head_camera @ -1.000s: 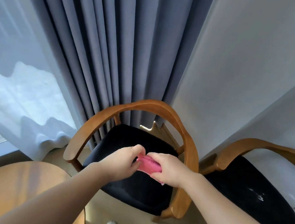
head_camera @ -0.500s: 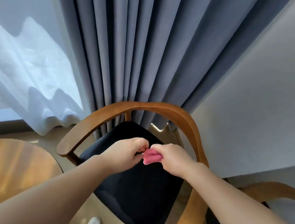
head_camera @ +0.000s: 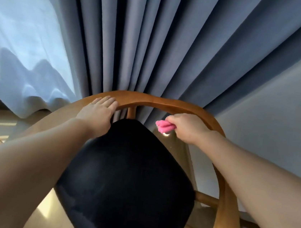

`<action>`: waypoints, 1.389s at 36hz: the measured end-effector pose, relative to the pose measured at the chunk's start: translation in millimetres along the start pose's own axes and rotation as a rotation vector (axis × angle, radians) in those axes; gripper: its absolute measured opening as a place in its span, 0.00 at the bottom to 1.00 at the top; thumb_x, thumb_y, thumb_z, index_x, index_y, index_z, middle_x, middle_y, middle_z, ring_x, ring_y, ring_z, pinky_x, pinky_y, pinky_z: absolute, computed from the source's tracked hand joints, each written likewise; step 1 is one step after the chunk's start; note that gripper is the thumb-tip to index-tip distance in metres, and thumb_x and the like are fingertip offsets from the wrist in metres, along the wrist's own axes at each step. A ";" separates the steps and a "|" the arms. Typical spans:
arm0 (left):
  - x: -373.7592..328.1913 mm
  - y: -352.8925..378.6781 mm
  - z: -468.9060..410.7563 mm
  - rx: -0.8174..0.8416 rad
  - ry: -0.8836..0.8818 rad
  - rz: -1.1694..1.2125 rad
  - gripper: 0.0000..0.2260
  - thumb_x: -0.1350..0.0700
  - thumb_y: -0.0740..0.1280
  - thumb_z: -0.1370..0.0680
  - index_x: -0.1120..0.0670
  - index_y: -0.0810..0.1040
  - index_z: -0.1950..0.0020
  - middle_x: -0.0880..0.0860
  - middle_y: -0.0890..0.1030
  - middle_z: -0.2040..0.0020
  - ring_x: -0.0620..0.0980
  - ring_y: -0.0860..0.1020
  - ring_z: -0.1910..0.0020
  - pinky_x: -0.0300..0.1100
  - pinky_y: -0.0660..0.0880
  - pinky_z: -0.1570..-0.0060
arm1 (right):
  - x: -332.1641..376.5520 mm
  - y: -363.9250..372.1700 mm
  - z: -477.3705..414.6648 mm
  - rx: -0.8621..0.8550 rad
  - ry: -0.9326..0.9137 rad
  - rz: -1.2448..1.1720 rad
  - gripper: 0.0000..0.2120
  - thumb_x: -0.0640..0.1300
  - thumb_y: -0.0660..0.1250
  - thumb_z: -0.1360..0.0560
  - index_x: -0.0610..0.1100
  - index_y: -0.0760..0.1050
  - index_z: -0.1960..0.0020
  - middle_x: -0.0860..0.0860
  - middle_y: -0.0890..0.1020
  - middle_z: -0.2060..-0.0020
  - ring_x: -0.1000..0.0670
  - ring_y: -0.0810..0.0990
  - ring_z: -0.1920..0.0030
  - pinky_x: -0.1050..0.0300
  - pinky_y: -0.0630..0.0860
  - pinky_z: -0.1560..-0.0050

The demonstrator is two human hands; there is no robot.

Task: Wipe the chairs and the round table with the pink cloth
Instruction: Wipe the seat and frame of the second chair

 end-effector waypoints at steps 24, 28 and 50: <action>10.7 36.5 -14.3 -0.157 0.100 -0.215 0.42 0.41 0.57 0.29 0.56 0.38 0.25 0.54 0.38 0.26 0.51 0.42 0.24 0.46 0.40 0.27 | -113.7 104.1 20.3 0.166 -0.069 1.207 0.28 0.45 0.41 0.19 0.38 0.35 0.24 0.39 0.32 0.27 0.38 0.24 0.30 0.41 0.17 0.36; 8.8 34.5 -12.2 -0.160 0.109 -0.242 0.42 0.40 0.56 0.30 0.56 0.37 0.27 0.54 0.39 0.26 0.52 0.45 0.24 0.46 0.42 0.28 | -130.9 129.7 65.8 0.266 0.069 1.086 0.28 0.46 0.39 0.20 0.40 0.40 0.22 0.42 0.40 0.22 0.41 0.31 0.25 0.43 0.18 0.35; 8.0 36.9 -12.9 -0.120 0.128 -0.310 0.44 0.37 0.55 0.31 0.59 0.41 0.23 0.58 0.44 0.22 0.54 0.44 0.24 0.48 0.43 0.27 | -119.1 120.8 51.2 0.177 0.317 0.968 0.27 0.45 0.35 0.22 0.42 0.29 0.27 0.42 0.28 0.30 0.42 0.22 0.32 0.43 0.15 0.39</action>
Point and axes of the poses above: each hand's wrist, its own z-axis away from the middle knuckle, its own y-axis out of the palm, x = y × z, the point moved 10 cm from there along -z, towards the middle knuckle
